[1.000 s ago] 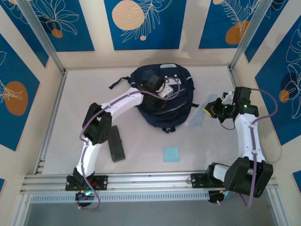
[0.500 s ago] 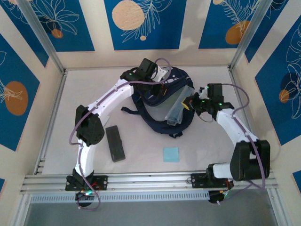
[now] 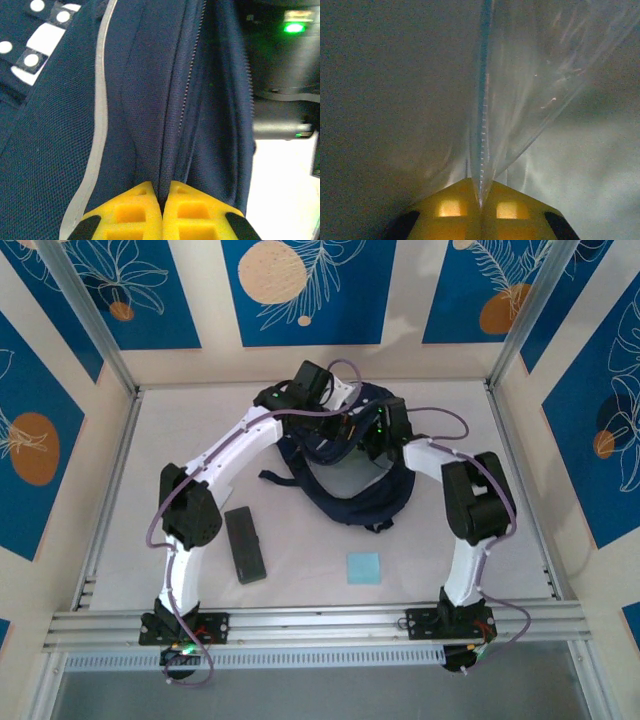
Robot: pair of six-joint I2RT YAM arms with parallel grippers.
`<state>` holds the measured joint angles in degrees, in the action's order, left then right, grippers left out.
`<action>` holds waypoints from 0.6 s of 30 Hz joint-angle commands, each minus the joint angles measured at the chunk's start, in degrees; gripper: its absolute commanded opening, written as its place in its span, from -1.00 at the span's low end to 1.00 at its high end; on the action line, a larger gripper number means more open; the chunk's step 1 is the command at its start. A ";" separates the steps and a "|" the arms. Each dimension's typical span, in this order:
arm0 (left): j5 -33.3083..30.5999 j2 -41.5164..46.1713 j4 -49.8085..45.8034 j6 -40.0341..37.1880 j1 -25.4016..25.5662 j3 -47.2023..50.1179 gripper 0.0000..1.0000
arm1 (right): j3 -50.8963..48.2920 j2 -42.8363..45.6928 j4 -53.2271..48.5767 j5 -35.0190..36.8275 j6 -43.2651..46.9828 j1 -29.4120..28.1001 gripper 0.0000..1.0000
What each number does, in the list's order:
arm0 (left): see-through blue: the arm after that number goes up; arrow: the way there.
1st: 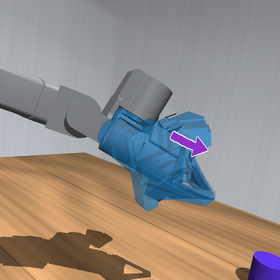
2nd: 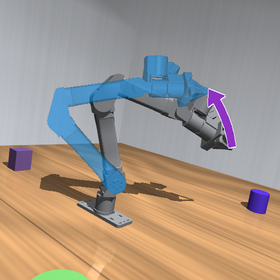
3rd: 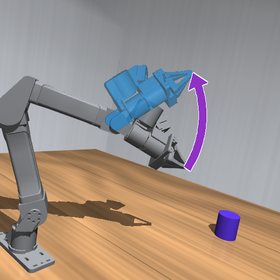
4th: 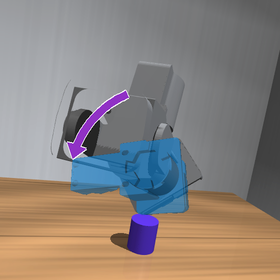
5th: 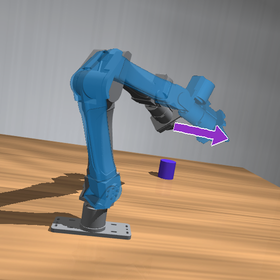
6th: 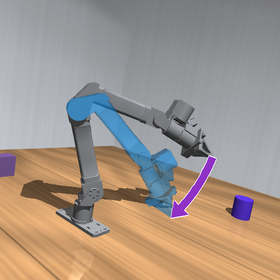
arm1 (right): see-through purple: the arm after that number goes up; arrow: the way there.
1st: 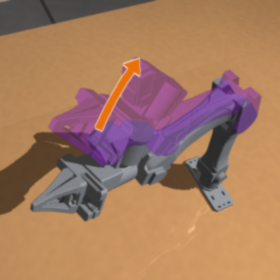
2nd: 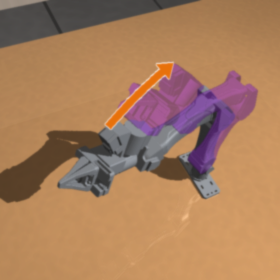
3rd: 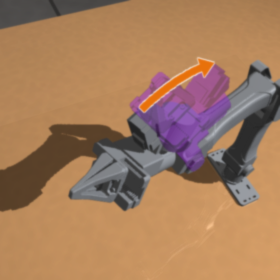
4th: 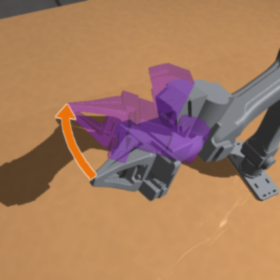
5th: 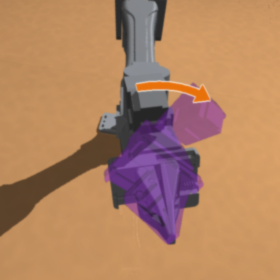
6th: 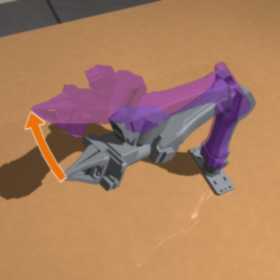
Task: Pack the student bag
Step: Place the loose stationery in the student bag.
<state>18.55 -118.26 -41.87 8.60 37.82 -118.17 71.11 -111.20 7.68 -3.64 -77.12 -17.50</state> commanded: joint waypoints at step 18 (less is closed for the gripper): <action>-0.02 5.20 4.24 -1.04 -2.85 3.39 -1.00 | -2.33 12.94 -29.23 -3.69 17.95 -1.51 0.54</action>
<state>17.58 -117.27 -41.17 8.88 35.35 -115.46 70.98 -104.51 -9.67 -7.46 -68.27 -18.63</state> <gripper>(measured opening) 0.050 0.762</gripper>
